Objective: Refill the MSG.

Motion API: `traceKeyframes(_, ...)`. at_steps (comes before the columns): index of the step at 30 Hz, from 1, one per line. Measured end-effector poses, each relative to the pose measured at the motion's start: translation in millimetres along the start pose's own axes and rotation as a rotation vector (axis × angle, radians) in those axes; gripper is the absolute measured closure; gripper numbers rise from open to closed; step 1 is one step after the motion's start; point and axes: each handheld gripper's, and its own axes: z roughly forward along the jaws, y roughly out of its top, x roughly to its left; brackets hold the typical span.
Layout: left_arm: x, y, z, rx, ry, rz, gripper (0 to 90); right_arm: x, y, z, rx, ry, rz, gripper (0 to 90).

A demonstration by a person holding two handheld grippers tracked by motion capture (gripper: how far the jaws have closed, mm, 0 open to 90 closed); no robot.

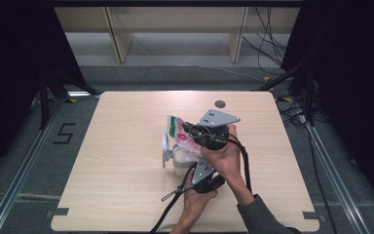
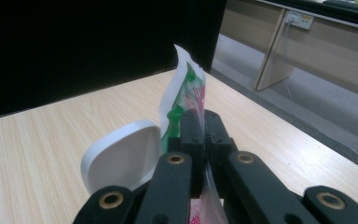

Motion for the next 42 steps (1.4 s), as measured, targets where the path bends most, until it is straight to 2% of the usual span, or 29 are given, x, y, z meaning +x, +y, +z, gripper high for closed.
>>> traceKeyframes(1, -0.2, 0.2, -0.2, -0.002, 0.0, 0.002, 79.3, 1.8, 0.0, -0.8, 0.0, 0.005, 0.026, 90.0)
traceKeyframes(4, -0.1, -0.2, 0.7, -0.014, -0.012, 0.002, 79.4, 0.8, 1.2, -3.7, -0.005, 0.001, 0.03, 90.0)
traceKeyframes(6, -0.9, 0.2, -0.4, -0.007, -0.002, 0.005, 79.4, -0.2, 1.9, -5.5, -0.007, 0.006, 0.029, 90.0)
traceKeyframes(8, -1.2, 0.2, -0.5, -0.005, 0.0, 0.008, 79.5, -0.8, 2.1, -6.8, -0.025, -0.008, 0.023, 90.0)
traceKeyframes(9, -1.1, -0.3, -0.3, -0.002, 0.002, 0.012, 79.6, -2.7, 2.9, -7.5, -0.027, 0.001, -0.003, 90.0)
traceKeyframes(10, -1.1, -0.5, -0.4, 0.002, 0.002, 0.015, 79.5, -1.6, 2.7, -8.6, -0.025, -0.006, 0.011, 90.0)
traceKeyframes(11, -1.5, -1.0, 0.3, -0.012, -0.003, 0.008, 79.5, -2.5, 2.9, -9.1, -0.025, 0.007, 0.01, 90.0)
traceKeyframes(13, -2.0, -0.8, -1.1, 0.008, 0.002, 0.027, 79.5, -4.0, 3.3, -12.2, -0.026, 0.007, 0.004, 90.0)
traceKeyframes(14, -1.8, -1.3, -0.6, 0.002, -0.007, 0.027, 79.5, -4.3, 3.4, -13.0, -0.03, 0.025, 0.009, 90.0)
traceKeyframes(15, -2.6, -1.2, -1.8, 0.013, 0.005, 0.027, 79.5, -4.6, 3.3, -15.2, -0.036, 0.008, 0.021, 90.0)
traceKeyframes(17, -3.0, -1.2, -2.8, 0.014, 0.006, 0.032, 79.6, -5.8, 3.7, -18.2, -0.046, 0.027, 0.029, 90.0)
traceKeyframes(19, -3.4, -2.0, -2.2, 0.002, -0.006, 0.029, 79.6, -7.1, 4.3, -21.6, -0.056, 0.019, 0.014, 90.0)
traceKeyframes(21, -4.7, -2.0, -3.0, 0.013, 0.002, 0.033, 79.6, -6.6, 4.6, -26.2, -0.043, 0.03, 0.024, 90.0)
traceKeyframes(22, -4.6, -2.1, -3.0, 0.013, -0.007, 0.035, 79.5, -8.1, 4.4, -26.0, -0.064, 0.034, 0.008, 90.0)
traceKeyframes(23, -5.8, -1.8, -4.5, 0.023, 0.003, 0.038, 79.5, -7.5, 4.0, -28.4, -0.057, 0.038, 0.024, 90.0)
traceKeyframes(24, -5.8, -1.9, -5.1, 0.024, -0.002, 0.04, 79.5, -9.2, 3.8, -29.6, -0.073, 0.04, 0.005, 90.0)
traceKeyframes(25, -5.7, -2.6, -4.3, 0.014, -0.021, 0.037, 79.5, -9.3, 3.6, -31.4, -0.069, 0.04, 0.015, 90.0)
traceKeyframes(27, -7.0, -2.9, -5.9, 0.031, -0.002, 0.048, 79.5, -9.1, 2.9, -34.9, -0.071, 0.044, 0.036, 90.0)
traceKeyframes(30, -7.0, -4.6, -7.1, 0.034, -0.015, 0.054, 79.4, -11.0, 1.5, -39.2, -0.083, 0.052, 0.035, 90.0)
traceKeyframes(32, -7.5, -6.0, -7.9, 0.039, -0.011, 0.051, 79.3, -11.0, 0.3, -42.8, -0.08, 0.08, 0.058, 90.0)
traceKeyframes(33, -7.2, -6.4, -9.0, 0.049, -0.01, 0.057, 79.2, -10.8, -0.5, -44.9, -0.08, 0.065, 0.055, 90.0)
traceKeyframes(34, -7.6, -7.2, -9.3, 0.049, -0.01, 0.051, 79.2, -12.8, -0.8, -45.9, -0.089, 0.07, 0.031, 90.0)
traceKeyframes(35, -7.0, -7.9, -9.8, 0.053, -0.012, 0.055, 79.1, -12.5, -1.6, -48.1, -0.084, 0.071, 0.047, 90.0)
traceKeyframes(36, -7.0, -8.6, -9.7, 0.052, -0.014, 0.049, 79.0, -13.8, -2.3, -49.0, -0.099, 0.083, 0.035, 90.0)
traceKeyframes(37, -6.6, -9.0, -9.8, 0.055, -0.016, 0.054, 78.9, -12.1, -2.9, -51.4, -0.092, 0.08, 0.064, 90.0)
traceKeyframes(39, -8.2, -9.3, -10.5, 0.063, -0.01, 0.051, 78.9, -12.6, -4.1, -54.5, -0.08, 0.088, 0.071, 90.0)
traceKeyframes(42, -8.9, -9.8, -11.4, 0.074, -0.011, 0.047, 78.6, -15.5, -5.4, -57.1, -0.098, 0.093, 0.054, 90.0)
